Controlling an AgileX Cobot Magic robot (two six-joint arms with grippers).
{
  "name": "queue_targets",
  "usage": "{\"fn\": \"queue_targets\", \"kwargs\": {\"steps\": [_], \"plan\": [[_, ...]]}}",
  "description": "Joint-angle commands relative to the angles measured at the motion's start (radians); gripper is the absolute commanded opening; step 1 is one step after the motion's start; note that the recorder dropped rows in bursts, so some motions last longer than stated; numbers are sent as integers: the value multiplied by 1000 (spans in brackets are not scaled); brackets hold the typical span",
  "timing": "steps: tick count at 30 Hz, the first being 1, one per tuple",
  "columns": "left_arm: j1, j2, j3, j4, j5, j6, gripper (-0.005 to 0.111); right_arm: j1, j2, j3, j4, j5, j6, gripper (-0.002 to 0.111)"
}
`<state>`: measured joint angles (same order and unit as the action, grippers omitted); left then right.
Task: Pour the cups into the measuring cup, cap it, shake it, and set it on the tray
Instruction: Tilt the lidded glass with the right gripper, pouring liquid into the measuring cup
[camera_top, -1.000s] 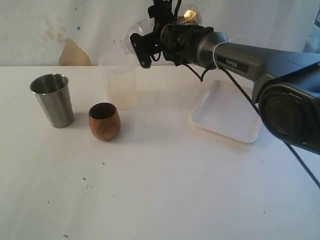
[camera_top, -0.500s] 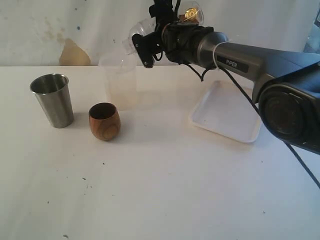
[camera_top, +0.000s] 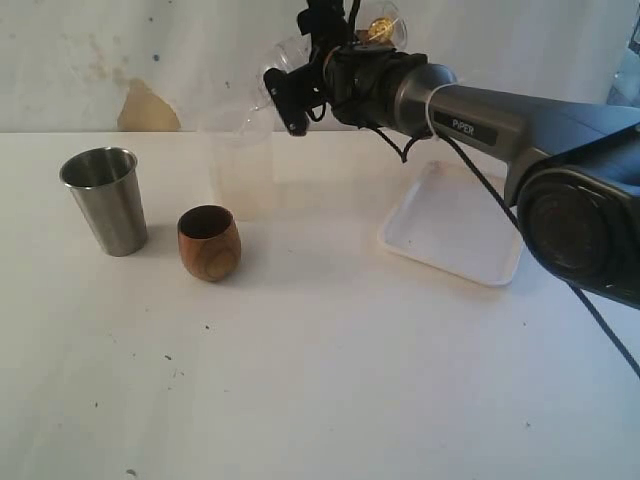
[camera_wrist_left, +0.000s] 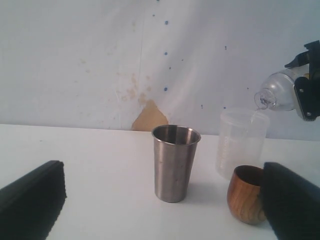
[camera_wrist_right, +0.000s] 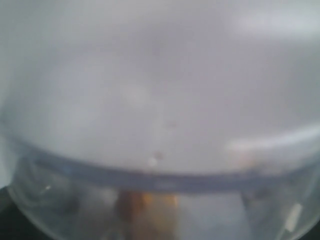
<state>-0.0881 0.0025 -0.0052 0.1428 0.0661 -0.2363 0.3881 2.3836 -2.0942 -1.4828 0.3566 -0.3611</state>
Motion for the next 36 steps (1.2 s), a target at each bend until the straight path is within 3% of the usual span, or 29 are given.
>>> {"fn": "queue_targets", "kwargs": {"steps": [1, 21, 36], "plan": [[-5, -2, 5, 0, -5, -2, 105, 0, -18, -11, -39, -3, -3, 0], [-5, -2, 5, 0, -5, -2, 105, 13, -18, -11, -114, 37, 0, 0], [-5, -2, 5, 0, -5, -2, 105, 28, -18, -11, -219, 79, 107, 0]]}}
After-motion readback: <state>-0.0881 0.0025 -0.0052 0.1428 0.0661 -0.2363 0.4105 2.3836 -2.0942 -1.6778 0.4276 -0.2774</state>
